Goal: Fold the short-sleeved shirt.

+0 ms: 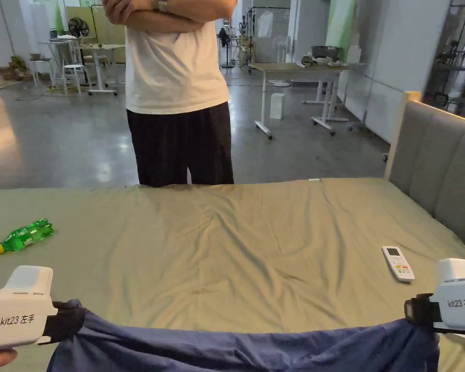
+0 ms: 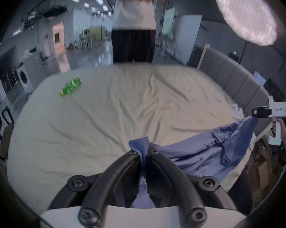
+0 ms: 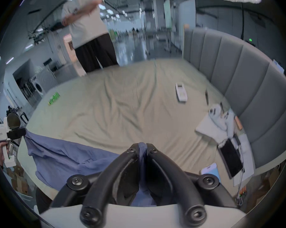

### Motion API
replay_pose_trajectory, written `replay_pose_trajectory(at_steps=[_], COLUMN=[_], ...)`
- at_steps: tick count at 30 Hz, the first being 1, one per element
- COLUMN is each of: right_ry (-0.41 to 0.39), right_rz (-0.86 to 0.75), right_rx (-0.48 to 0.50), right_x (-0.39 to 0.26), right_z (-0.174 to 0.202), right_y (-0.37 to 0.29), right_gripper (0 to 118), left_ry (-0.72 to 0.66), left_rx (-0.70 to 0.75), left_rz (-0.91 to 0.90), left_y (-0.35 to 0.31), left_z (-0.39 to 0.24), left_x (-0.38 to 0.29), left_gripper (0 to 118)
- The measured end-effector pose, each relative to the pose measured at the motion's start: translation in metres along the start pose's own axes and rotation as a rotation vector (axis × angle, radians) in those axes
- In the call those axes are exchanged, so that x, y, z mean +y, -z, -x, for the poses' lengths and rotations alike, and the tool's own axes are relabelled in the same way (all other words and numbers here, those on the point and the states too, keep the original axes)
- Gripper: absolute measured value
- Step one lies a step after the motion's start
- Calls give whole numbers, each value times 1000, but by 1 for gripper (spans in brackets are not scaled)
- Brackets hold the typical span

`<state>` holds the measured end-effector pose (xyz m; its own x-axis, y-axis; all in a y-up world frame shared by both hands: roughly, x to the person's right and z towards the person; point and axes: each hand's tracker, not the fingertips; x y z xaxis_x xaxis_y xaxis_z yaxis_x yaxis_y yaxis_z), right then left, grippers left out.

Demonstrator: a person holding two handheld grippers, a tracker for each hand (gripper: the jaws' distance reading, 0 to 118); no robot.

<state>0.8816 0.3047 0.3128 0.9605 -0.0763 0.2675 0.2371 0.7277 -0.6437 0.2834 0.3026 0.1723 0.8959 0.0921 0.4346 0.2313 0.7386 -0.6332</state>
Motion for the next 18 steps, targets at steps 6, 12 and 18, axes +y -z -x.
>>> replay_pose_trajectory(at_steps=[6, 12, 18], right_ry=[28, -20, -47], right_rz=[-244, -481, -646], right_rx=[2, 19, -21], right_x=[46, 100, 147], right_z=[16, 37, 59], right_y=[-77, -143, -200], right_gripper=[7, 7, 7], left_ry=[-44, -28, -70], left_rx=[11, 94, 107], left_rz=[-264, -442, -592], left_y=[-111, -176, -224], left_z=[0, 12, 6], left_x=[38, 72, 100], left_gripper=[7, 6, 6])
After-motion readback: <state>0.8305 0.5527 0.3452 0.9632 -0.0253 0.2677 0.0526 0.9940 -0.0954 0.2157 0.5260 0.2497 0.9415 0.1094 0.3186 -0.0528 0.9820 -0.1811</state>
